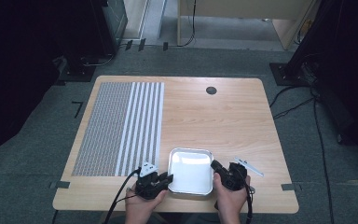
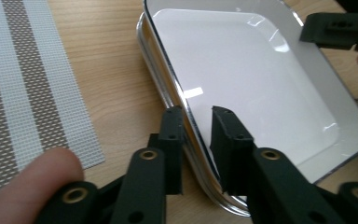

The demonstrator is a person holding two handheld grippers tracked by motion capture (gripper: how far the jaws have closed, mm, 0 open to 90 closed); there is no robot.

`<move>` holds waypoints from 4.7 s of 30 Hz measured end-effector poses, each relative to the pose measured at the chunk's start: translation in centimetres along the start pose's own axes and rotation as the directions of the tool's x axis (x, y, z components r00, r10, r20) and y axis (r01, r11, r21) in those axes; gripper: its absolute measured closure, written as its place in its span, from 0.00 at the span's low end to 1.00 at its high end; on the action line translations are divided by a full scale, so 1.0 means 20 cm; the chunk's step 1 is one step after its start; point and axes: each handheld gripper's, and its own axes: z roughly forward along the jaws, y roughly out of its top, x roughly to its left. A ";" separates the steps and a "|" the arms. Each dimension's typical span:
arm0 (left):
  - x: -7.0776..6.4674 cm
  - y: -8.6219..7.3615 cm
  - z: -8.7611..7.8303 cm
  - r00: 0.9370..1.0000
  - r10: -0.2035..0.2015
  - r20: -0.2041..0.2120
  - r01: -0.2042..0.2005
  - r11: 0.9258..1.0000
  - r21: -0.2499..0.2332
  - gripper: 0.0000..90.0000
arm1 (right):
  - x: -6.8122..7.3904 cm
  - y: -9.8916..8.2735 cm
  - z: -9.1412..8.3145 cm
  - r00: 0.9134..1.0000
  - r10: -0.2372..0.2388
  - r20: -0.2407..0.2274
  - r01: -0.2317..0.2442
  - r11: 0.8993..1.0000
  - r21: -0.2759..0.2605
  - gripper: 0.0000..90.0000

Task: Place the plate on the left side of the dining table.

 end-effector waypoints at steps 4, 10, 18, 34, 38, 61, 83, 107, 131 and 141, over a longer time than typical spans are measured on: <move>-0.01 0.00 0.00 0.999 0.028 -0.024 -0.028 1.000 0.000 0.86 | 0.00 0.00 0.00 1.000 -0.008 -0.002 0.008 1.000 0.003 0.97; -0.01 0.00 0.00 1.000 0.024 -0.020 -0.024 1.000 0.000 0.87 | 0.00 0.01 0.01 1.000 -0.020 -0.005 0.020 1.000 0.009 0.97; -0.01 0.00 0.00 0.999 0.026 -0.019 -0.027 1.000 -0.009 0.87 | 0.00 0.02 0.04 0.999 -0.049 0.006 0.048 0.998 0.047 0.96; 0.00 0.03 -0.05 1.000 0.008 -0.012 -0.008 0.999 -0.037 0.91 | 0.04 0.03 0.00 1.000 -0.016 0.015 0.016 0.999 0.037 0.97; 0.00 0.04 -0.07 1.000 0.000 -0.003 -0.001 0.999 -0.048 0.91 | 0.04 0.03 -0.01 1.000 -0.004 0.009 0.003 0.999 0.043 0.97; 0.05 0.15 -0.12 0.998 -0.040 0.039 0.042 0.997 -0.061 0.92 | 0.15 0.11 -0.01 0.999 -0.021 0.027 0.020 0.998 0.052 0.97; 0.12 0.11 -0.01 0.997 -0.080 0.017 0.080 0.997 0.021 0.95 | 0.04 0.10 0.08 0.999 0.042 0.005 -0.042 0.993 0.112 0.97; 0.14 0.15 -0.07 0.994 -0.104 0.031 0.105 0.994 -0.012 0.97 | 0.19 0.14 0.03 0.996 -0.079 0.039 0.076 0.995 0.057 1.00; 0.38 0.27 -0.26 0.986 -0.166 -0.007 0.165 0.982 -0.088 0.98 | 0.51 0.24 0.19 0.991 -0.134 -0.020 0.135 0.988 0.072 1.00; 0.56 0.33 -0.35 0.979 -0.203 -0.028 0.199 0.974 -0.112 0.98 | 0.71 0.27 0.31 0.985 -0.166 -0.055 0.170 0.982 0.079 1.00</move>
